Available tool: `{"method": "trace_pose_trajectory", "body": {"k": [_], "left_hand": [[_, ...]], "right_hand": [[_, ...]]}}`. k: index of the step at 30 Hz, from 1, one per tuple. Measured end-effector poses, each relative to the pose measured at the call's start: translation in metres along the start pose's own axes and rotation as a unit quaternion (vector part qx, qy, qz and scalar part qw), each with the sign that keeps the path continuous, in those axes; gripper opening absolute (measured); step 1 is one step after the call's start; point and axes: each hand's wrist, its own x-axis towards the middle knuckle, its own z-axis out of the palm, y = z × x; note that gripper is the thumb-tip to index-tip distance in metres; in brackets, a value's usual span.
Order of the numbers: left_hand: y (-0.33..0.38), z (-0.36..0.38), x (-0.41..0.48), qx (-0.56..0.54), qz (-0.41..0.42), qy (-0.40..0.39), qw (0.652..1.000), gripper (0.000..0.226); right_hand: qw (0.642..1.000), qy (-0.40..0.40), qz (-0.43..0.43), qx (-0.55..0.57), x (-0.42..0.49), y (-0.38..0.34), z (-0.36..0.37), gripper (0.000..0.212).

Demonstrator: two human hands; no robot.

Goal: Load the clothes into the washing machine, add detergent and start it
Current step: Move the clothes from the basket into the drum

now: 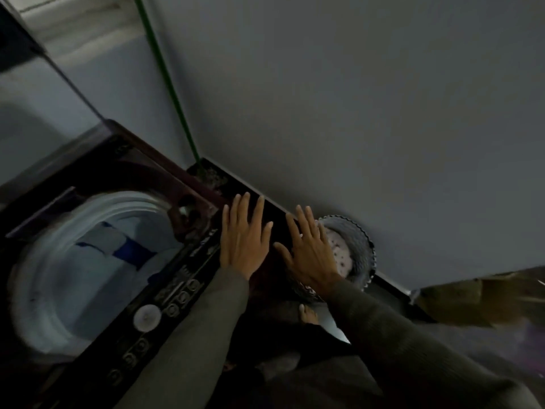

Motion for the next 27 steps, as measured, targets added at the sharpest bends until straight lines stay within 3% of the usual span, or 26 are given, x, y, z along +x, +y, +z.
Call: {"method": "trace_pose_trajectory", "body": {"k": [7,16,23,27], "left_hand": [[0.095,0.09,0.029,0.004,0.038,-0.104,0.994,0.058],[0.116,0.233,0.048,-0.022,0.009,-0.246,0.969,0.058],[0.095,0.33,0.047,-0.105,-0.04,-0.241,0.964,0.05],[0.083,0.372,0.044,-0.116,-0.031,-0.247,0.962,0.051]], "right_hand": [[0.991,-0.128,0.046,0.004,-0.014,0.122,0.057,0.078],[0.96,-0.269,0.065,-0.041,0.003,0.224,0.154,0.079],[0.937,-0.328,0.12,0.021,0.042,0.248,0.252,0.084],[0.925,-0.327,0.161,0.106,0.058,0.249,0.304,0.099]]}}
